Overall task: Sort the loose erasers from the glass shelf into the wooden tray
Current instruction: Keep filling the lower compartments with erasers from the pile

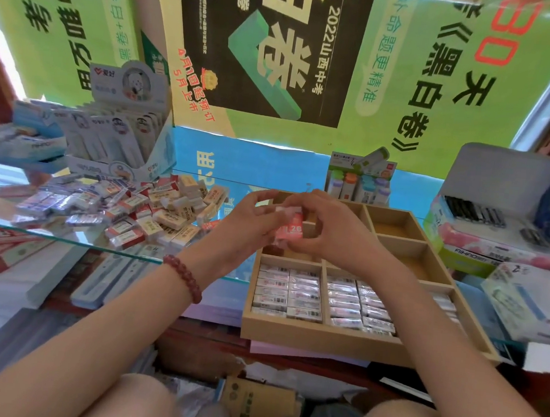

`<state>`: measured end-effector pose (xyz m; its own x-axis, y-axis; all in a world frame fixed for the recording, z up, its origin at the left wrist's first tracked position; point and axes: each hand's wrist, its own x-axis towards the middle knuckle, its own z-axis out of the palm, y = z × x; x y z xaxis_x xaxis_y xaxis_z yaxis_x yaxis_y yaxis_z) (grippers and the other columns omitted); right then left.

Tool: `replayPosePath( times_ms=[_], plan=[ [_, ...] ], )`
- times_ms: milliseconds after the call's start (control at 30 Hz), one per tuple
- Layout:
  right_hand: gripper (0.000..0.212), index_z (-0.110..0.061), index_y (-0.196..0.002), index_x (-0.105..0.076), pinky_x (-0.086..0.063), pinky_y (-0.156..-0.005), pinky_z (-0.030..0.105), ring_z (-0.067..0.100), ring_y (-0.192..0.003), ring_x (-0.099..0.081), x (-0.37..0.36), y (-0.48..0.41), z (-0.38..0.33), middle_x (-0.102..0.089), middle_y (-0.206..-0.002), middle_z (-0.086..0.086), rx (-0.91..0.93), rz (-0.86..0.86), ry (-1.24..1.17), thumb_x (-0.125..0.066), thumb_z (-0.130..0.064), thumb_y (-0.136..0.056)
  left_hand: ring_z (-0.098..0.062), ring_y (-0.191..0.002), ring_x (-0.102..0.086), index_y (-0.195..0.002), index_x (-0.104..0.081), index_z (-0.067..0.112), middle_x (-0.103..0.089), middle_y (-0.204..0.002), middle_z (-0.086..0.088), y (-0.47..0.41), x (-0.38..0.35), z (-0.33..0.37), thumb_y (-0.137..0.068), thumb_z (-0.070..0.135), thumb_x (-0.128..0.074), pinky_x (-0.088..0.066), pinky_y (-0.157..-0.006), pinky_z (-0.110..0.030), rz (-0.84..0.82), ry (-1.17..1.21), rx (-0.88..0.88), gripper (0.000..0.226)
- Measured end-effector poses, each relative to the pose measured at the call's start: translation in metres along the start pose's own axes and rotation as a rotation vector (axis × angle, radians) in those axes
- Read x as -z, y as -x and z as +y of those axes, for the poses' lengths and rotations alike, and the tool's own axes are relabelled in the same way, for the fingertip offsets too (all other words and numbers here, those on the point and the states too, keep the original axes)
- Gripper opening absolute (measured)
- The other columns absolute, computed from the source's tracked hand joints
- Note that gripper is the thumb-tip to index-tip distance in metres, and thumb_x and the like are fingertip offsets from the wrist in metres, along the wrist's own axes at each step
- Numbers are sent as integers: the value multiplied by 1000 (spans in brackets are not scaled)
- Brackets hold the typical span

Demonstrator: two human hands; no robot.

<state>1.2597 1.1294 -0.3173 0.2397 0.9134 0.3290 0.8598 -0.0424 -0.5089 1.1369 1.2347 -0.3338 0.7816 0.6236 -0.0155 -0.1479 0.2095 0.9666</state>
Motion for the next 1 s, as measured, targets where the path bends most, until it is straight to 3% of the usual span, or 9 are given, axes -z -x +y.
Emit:
replayPosePath(
  times_ms=[33, 100, 200, 300, 400, 533, 733, 1000],
  plan=[
    [49, -32, -119, -56, -46, -80, 27, 5, -92, -54, 1, -2, 5, -54, -106, -11, -57, 43, 55, -76, -39, -74, -18, -98, -63, -121, -43, 14, -59, -119, -10, -3, -1, -2, -91, 12, -58, -53, -85, -32, 33, -82, -12, 34],
    [52, -33, -122, -54, -43, -77, 25, 5, -94, -52, 0, -4, 17, -55, -112, -11, -168, 91, 165, -75, -43, -75, -14, -108, -53, -122, -44, 16, -54, -124, -4, -8, 3, -6, -95, 12, -50, -45, -86, -25, 99, -479, -109, 28],
    [51, -34, -122, -53, -46, -77, 27, 7, -98, -54, -10, -4, 27, -56, -119, -11, -221, 72, 276, -73, -45, -76, -15, -117, -46, -123, -53, 15, -51, -128, -1, -11, 14, -14, -95, 6, -42, -37, -93, -26, 17, -1011, -275, 31],
    [49, -34, -123, -53, -48, -78, 29, 12, -102, -56, -20, -5, 28, -56, -120, -10, -243, -7, 367, -69, -48, -78, -15, -124, -43, -120, -61, 17, -53, -133, 2, -12, 19, -21, -96, 12, -41, -28, -108, -33, -90, -1292, -345, 31],
    [48, -33, -123, -55, -50, -80, 33, 15, -106, -56, -21, -10, 27, -58, -121, -7, -280, -108, 443, -68, -48, -79, -13, -132, -34, -124, -58, 23, -51, -137, 7, -15, 21, -29, -99, 23, -38, -16, -115, -39, -145, -1496, -328, 32],
    [44, -32, -123, -55, -47, -73, 30, 17, -103, -58, -28, -17, 23, -62, -117, -3, -319, -200, 488, -64, -48, -83, -14, -138, -26, -124, -58, 23, -52, -135, 6, -14, 22, -33, -100, 24, -35, -13, -114, -36, -151, -1560, -338, 33],
    [45, -22, -112, -41, -39, -59, 28, 17, -74, -52, -32, -22, 20, -61, -95, -1, -339, -117, 569, -67, -44, -82, -14, -132, -35, -114, -63, 19, -60, -123, 4, -18, 30, -35, -98, 23, -38, -31, -108, -36, -181, -1472, -378, 30],
    [46, -23, -111, -44, -51, -69, 32, 18, -85, -60, -30, -19, 24, -64, -101, -1, -348, -154, 485, -70, -43, -79, -15, -119, -45, -109, -65, 16, -61, -114, 0, -17, 30, -34, -97, 21, -42, -39, -101, -35, -184, -1384, -325, 26]
  ],
)
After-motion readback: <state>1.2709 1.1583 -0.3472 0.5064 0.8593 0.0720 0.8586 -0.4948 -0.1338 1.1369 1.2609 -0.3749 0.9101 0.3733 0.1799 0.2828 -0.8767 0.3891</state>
